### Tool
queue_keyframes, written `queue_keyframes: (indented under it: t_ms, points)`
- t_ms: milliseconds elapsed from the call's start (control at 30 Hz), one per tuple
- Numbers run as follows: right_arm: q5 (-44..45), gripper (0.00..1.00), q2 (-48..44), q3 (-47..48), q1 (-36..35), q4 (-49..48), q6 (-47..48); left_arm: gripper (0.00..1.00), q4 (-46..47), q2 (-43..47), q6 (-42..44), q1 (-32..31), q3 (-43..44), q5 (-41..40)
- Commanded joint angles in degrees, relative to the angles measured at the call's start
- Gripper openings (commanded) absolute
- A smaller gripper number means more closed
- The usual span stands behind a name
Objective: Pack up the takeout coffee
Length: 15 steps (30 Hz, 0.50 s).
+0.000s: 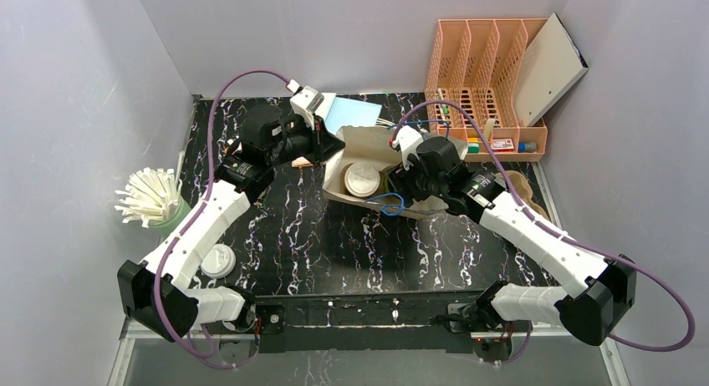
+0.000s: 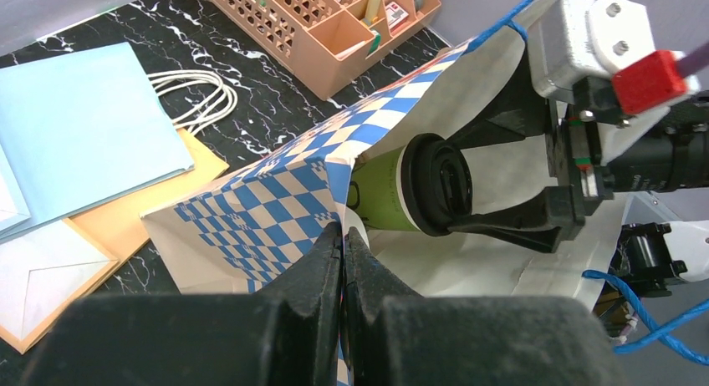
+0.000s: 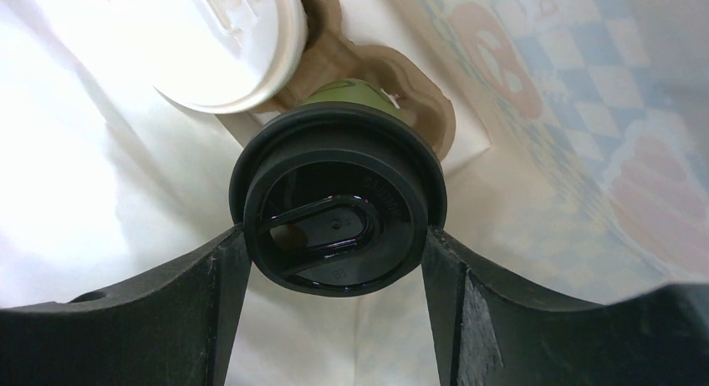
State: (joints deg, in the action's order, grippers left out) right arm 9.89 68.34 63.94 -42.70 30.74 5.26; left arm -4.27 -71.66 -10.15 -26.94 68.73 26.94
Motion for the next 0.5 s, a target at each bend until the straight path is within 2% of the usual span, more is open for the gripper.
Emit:
queue_keyframes:
  t_ms: [0,467]
  points:
    - [-0.68,0.33,0.63,-1.27,1.79,-2.46,-0.43,0.0,2.43,3.37,1.09,0.31,-0.83,1.37]
    - [-0.49,0.31,1.12,-5.31,2.04,-5.35,-0.35,0.0,6.91,4.3,-2.12,0.31,-2.01,1.72]
